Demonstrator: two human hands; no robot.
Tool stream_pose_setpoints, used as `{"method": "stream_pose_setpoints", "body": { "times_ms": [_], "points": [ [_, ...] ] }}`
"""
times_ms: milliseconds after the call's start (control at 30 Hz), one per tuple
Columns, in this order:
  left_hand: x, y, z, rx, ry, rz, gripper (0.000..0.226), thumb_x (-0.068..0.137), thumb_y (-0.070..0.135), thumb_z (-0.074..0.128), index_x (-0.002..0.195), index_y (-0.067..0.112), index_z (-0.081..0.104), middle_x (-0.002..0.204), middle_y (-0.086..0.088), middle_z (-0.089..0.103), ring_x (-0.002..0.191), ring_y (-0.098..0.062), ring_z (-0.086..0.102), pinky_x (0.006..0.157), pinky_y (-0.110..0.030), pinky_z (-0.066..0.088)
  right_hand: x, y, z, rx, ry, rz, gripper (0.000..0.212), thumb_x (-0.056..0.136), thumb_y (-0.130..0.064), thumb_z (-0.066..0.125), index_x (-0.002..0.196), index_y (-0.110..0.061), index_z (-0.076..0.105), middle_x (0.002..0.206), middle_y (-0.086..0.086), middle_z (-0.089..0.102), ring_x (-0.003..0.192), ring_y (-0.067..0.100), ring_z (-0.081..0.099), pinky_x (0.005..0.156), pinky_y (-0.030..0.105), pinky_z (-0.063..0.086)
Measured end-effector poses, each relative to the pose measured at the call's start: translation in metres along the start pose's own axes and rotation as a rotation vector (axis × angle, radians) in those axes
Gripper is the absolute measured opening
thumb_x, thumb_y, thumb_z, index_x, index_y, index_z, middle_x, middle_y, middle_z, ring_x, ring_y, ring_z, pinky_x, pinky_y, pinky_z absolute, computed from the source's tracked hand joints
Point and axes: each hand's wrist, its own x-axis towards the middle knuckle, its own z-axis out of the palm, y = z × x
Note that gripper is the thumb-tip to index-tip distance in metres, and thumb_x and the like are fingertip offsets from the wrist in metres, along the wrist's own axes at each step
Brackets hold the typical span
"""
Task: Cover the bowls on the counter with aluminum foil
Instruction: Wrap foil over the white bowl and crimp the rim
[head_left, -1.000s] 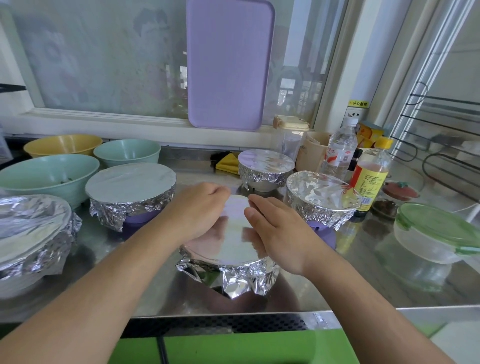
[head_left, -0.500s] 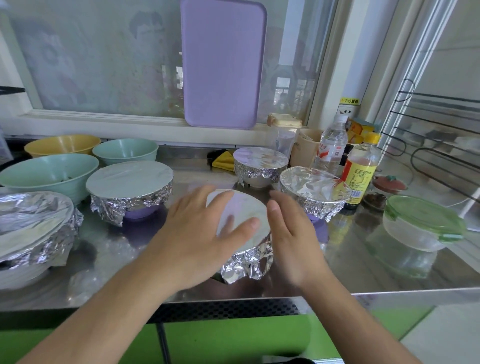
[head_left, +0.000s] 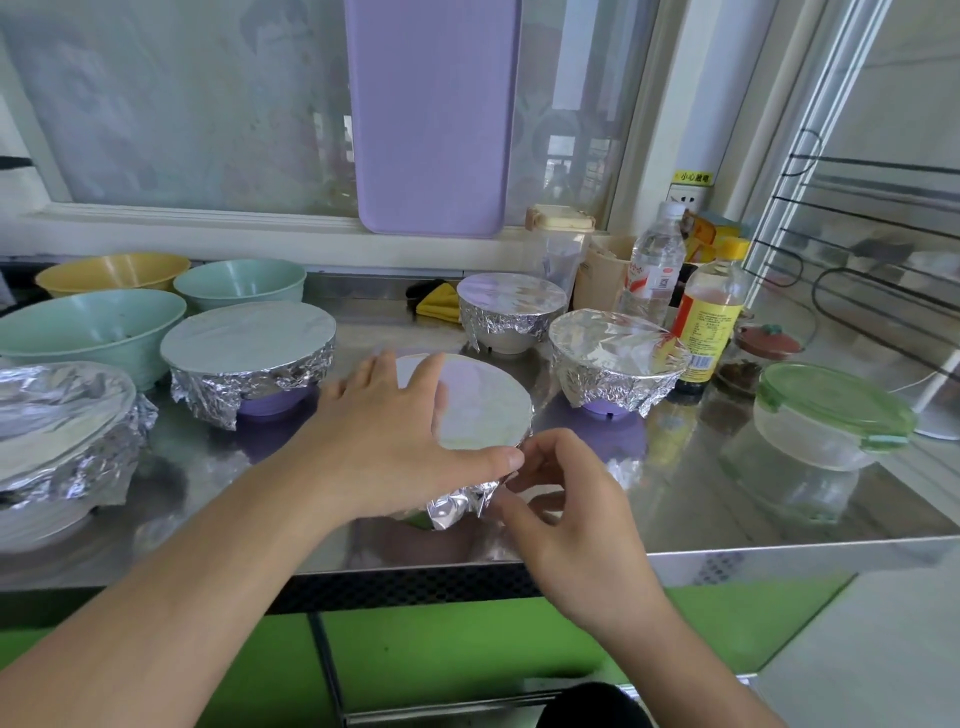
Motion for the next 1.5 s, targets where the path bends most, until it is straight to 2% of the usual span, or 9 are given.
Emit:
{"method": "stream_pose_setpoints", "body": {
  "times_ms": [167, 300, 467, 767, 933, 1067, 1200, 1333, 1500],
  "points": [
    [0.007, 0.0, -0.003, 0.009, -0.002, -0.012, 0.118, 0.044, 0.112, 0.039, 0.137, 0.04, 0.03, 0.152, -0.009, 0.036, 0.149, -0.031, 0.026, 0.119, -0.053, 0.026, 0.004, -0.005, 0.0, -0.069, 0.045, 0.007, 0.018, 0.093, -0.014, 0.072, 0.09, -0.029, 0.062, 0.082, -0.009, 0.074, 0.077, 0.012, 0.073, 0.068, 0.038, 0.061],
    [0.009, -0.003, -0.002, 0.006, -0.016, -0.001, 0.134, 0.04, 0.114, 0.033, 0.152, 0.042, 0.022, 0.158, -0.003, 0.029, 0.154, -0.026, 0.017, 0.122, -0.051, 0.02, 0.002, -0.004, -0.001, -0.01, 0.072, 0.118, 0.018, 0.094, -0.014, 0.071, 0.097, -0.027, 0.059, 0.091, -0.01, 0.076, 0.083, 0.004, 0.073, 0.073, 0.025, 0.056],
    [0.009, -0.002, 0.0, 0.018, 0.007, 0.008, 0.131, 0.041, 0.114, 0.03, 0.15, 0.04, 0.025, 0.151, 0.001, 0.031, 0.151, -0.024, 0.019, 0.119, -0.047, 0.021, 0.01, -0.006, -0.003, 0.262, -0.012, 0.314, 0.033, 0.08, -0.023, 0.076, 0.107, -0.019, 0.058, 0.093, 0.002, 0.075, 0.088, 0.021, 0.073, 0.079, 0.037, 0.056],
    [0.009, -0.005, 0.001, 0.007, 0.008, 0.029, 0.118, 0.042, 0.115, 0.028, 0.13, 0.036, 0.037, 0.135, 0.0, 0.04, 0.138, -0.024, 0.032, 0.116, -0.049, 0.028, 0.014, -0.006, -0.021, 0.492, -0.154, 0.457, 0.03, 0.094, 0.018, 0.059, 0.104, -0.007, 0.047, 0.078, 0.014, 0.067, 0.063, 0.027, 0.065, 0.054, 0.031, 0.054],
    [0.008, -0.005, 0.001, 0.015, 0.001, 0.027, 0.123, 0.038, 0.116, 0.023, 0.131, 0.036, 0.036, 0.135, -0.001, 0.039, 0.138, -0.025, 0.032, 0.116, -0.05, 0.028, 0.013, -0.007, -0.025, 0.301, -0.185, 0.347, 0.033, 0.091, 0.018, 0.062, 0.087, -0.013, 0.05, 0.077, 0.018, 0.064, 0.066, 0.024, 0.057, 0.067, 0.039, 0.047],
    [0.009, -0.005, 0.001, 0.027, 0.005, 0.029, 0.124, 0.043, 0.115, 0.025, 0.14, 0.038, 0.032, 0.138, 0.001, 0.036, 0.143, -0.024, 0.027, 0.117, -0.049, 0.026, 0.013, -0.004, -0.023, 0.104, -0.145, 0.241, 0.033, 0.086, 0.013, 0.067, 0.082, -0.016, 0.052, 0.082, 0.019, 0.066, 0.065, 0.017, 0.043, 0.062, 0.027, 0.037],
    [0.009, -0.006, 0.002, 0.036, 0.003, 0.027, 0.133, 0.044, 0.116, 0.024, 0.151, 0.038, 0.025, 0.143, 0.001, 0.034, 0.146, -0.024, 0.023, 0.118, -0.049, 0.024, 0.013, -0.008, -0.023, 0.383, -0.118, 0.393, 0.035, 0.082, 0.025, 0.051, 0.09, -0.009, 0.051, 0.076, 0.025, 0.059, 0.055, 0.021, 0.041, 0.046, 0.023, 0.03],
    [0.01, -0.005, 0.003, 0.033, 0.009, 0.026, 0.132, 0.044, 0.115, 0.024, 0.152, 0.039, 0.025, 0.141, 0.003, 0.034, 0.145, -0.022, 0.024, 0.118, -0.048, 0.024, 0.015, -0.011, -0.026, 0.788, -0.137, 0.602, 0.037, 0.088, 0.023, 0.04, 0.105, -0.007, 0.051, 0.061, 0.001, 0.038, 0.039, 0.007, 0.021, 0.032, 0.018, 0.017],
    [0.01, -0.005, 0.003, 0.045, 0.002, 0.023, 0.134, 0.043, 0.116, 0.021, 0.152, 0.038, 0.024, 0.144, 0.001, 0.032, 0.147, -0.023, 0.022, 0.117, -0.048, 0.024, 0.015, -0.011, -0.02, 1.121, -0.099, 0.714, 0.03, 0.094, 0.016, 0.045, 0.11, -0.009, 0.049, 0.063, 0.005, 0.045, 0.044, 0.01, 0.044, 0.039, 0.018, 0.048]
  ]
}}
